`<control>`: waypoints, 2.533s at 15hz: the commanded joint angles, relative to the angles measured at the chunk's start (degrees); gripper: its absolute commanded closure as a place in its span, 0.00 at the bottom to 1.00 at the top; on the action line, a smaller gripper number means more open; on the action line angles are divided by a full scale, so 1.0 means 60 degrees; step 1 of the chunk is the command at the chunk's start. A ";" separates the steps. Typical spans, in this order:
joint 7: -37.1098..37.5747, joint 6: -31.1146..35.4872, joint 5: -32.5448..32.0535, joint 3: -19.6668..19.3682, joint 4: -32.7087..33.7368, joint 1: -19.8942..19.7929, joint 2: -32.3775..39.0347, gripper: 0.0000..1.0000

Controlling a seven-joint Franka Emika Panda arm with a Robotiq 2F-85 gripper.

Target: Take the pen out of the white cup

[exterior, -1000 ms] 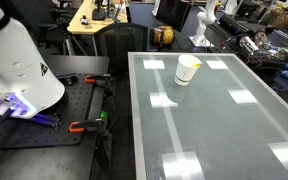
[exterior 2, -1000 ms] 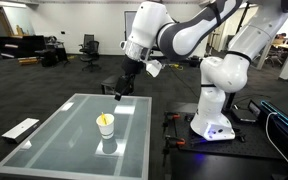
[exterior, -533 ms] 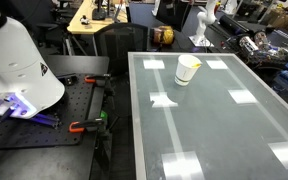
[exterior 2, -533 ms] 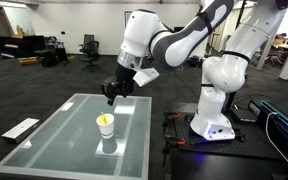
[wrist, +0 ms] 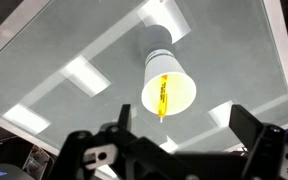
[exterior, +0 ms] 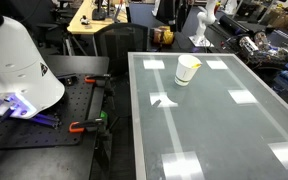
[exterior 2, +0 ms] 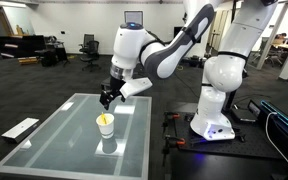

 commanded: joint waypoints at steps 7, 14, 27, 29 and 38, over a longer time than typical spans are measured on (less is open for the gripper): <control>0.0676 -0.0031 -0.0840 -0.1316 0.0716 0.0864 0.1637 0.00; 0.0902 0.0045 -0.1276 -0.1681 0.0933 0.1126 0.1903 0.00; 0.3481 0.0956 -0.4038 -0.1935 0.1341 0.1151 0.2832 0.07; 0.3810 0.0930 -0.4357 -0.1955 0.1445 0.1159 0.2941 0.21; 0.3791 0.1169 -0.4474 -0.2060 0.1701 0.1038 0.3421 0.44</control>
